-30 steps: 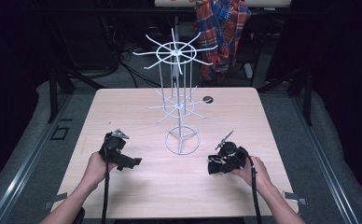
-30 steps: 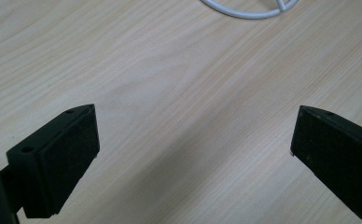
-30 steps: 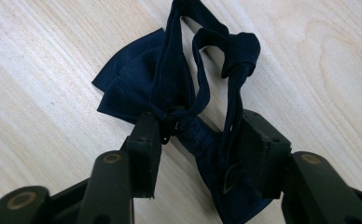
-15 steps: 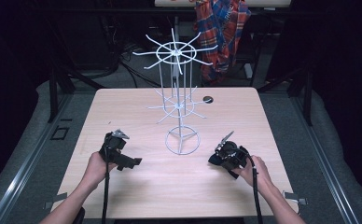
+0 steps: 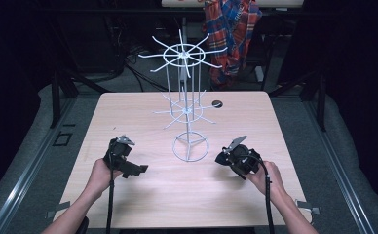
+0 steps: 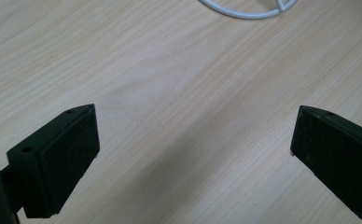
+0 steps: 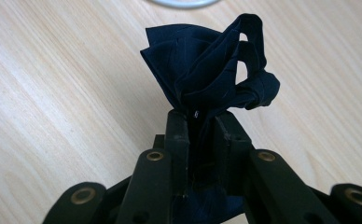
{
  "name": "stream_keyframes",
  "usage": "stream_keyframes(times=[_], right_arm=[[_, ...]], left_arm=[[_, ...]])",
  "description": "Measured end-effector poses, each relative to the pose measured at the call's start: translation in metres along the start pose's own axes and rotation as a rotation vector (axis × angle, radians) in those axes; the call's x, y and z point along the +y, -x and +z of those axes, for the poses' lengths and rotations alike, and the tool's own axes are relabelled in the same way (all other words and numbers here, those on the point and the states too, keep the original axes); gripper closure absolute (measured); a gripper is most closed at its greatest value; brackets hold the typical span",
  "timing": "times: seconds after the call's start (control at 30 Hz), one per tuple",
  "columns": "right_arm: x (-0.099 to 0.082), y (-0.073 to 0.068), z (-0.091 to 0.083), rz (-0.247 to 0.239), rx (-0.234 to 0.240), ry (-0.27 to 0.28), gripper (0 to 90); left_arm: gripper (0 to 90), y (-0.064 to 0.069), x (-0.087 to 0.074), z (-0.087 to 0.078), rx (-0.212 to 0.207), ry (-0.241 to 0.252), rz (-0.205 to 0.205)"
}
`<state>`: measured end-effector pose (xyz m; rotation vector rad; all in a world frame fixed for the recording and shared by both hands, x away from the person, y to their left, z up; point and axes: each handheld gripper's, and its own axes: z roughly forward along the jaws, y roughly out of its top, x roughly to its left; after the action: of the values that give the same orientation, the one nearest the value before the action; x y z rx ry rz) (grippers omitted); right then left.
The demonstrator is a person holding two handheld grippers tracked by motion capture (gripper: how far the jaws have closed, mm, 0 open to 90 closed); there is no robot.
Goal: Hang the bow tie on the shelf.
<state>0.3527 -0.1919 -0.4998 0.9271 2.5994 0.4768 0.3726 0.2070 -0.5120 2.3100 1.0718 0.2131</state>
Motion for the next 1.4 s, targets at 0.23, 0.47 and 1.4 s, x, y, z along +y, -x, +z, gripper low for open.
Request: stream_keyframes(times=[0.23, 0.47, 1.4], right_arm=[[0.003, -0.001, -0.012, 0.002, -0.003, 0.051, 77.1], [0.009, -0.001, -0.027, 0.01, 0.005, 0.111, 77.1], [0.021, 0.003, -0.075, 0.026, -0.035, 0.247, 77.2]], left_arm=[[1.3, 0.0, 0.0, 0.0, -0.009, 0.0, -0.001], [1.3, 0.0, 0.0, 0.0, 0.001, 0.001, -0.002], [1.3, 0.0, 0.0, 0.001, -0.001, -0.002, -0.004]])
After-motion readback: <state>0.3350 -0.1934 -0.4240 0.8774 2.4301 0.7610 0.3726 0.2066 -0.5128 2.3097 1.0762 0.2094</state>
